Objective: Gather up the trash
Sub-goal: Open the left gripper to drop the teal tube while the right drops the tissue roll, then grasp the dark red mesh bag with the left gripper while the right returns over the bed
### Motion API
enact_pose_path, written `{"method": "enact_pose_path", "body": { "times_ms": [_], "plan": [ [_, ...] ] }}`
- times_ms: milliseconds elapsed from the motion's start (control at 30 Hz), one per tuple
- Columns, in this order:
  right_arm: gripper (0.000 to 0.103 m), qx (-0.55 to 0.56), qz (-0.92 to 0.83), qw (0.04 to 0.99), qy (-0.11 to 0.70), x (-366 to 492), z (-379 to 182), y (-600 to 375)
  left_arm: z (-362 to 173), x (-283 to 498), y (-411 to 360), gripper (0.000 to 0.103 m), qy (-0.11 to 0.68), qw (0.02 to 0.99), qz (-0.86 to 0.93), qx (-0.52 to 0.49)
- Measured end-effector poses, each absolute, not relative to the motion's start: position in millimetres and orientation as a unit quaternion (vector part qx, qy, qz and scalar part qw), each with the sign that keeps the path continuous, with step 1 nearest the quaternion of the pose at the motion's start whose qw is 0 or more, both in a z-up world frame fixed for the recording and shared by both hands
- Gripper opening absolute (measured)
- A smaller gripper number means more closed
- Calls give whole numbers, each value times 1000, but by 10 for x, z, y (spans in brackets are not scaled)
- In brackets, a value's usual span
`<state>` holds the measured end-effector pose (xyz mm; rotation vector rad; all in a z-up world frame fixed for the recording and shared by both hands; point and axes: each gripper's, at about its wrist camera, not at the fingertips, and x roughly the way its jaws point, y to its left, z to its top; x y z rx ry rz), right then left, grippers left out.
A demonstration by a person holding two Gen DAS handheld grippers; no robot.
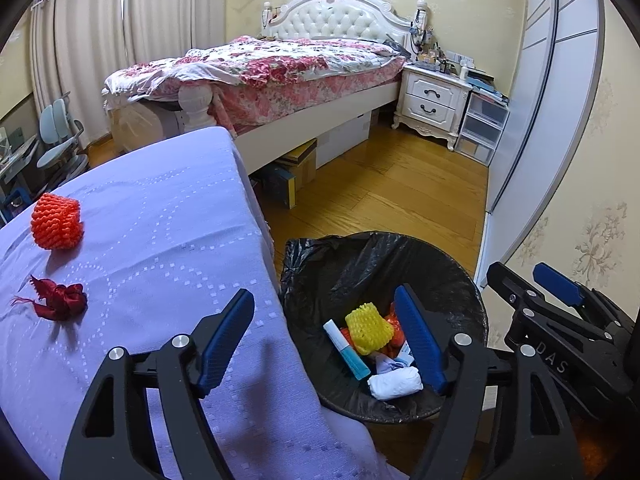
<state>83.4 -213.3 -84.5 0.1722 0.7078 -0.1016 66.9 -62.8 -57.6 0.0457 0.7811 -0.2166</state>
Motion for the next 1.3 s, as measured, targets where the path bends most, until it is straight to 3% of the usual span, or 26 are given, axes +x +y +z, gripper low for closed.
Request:
{"method": "enact_pose_path", "body": {
  "times_ms": [533,1300],
  "plan": [
    [74,82,-29,930,357,783,-849,-1934,-550,556,-296,76,378,924,-59,28],
    [75,22,86,923,374,983,-708,-766,-685,888,1147,76,417,903,97,-36]
  ]
}}
